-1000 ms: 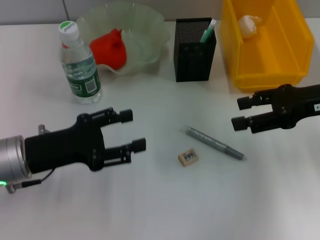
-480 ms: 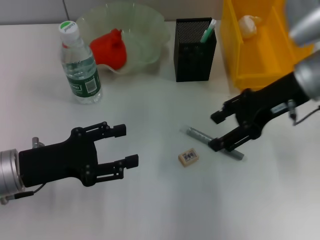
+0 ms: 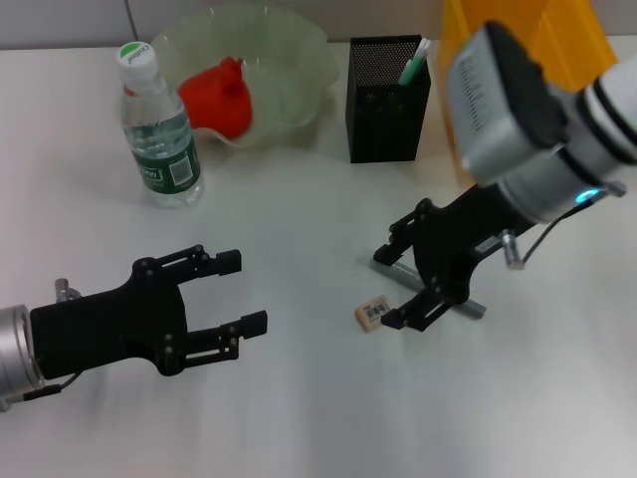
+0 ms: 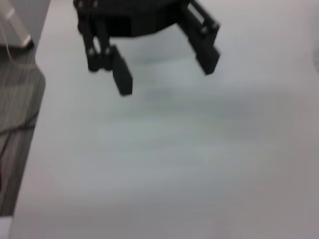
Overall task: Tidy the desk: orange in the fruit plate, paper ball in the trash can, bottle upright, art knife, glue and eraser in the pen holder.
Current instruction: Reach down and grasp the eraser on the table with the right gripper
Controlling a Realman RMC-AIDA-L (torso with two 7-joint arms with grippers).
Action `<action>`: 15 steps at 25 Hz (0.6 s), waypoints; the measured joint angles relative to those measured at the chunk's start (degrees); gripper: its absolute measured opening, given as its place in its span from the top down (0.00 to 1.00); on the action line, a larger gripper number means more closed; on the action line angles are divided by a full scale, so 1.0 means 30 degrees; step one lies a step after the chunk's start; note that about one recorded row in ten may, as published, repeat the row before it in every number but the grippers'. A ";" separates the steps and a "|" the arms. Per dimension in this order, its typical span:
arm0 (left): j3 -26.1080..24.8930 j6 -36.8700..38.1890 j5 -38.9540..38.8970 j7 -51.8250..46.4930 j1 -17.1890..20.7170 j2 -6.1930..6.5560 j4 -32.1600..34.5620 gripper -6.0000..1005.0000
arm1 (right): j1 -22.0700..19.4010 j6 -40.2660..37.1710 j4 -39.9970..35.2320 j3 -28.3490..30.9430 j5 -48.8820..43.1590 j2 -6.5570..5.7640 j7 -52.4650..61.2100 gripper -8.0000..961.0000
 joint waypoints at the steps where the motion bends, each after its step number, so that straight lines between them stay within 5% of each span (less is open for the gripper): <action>1: -0.0024 -0.0003 0.0001 0.0000 0.0007 0.0001 -0.0050 0.23 | 0.0003 0.0281 0.0006 -0.0477 0.0004 0.0001 -0.0009 0.21; 15: -0.0389 -0.0073 0.0000 0.0001 0.0140 -0.0107 -0.0412 0.23 | -0.0135 0.2697 0.0740 -0.3749 0.0464 0.0112 -0.0460 0.21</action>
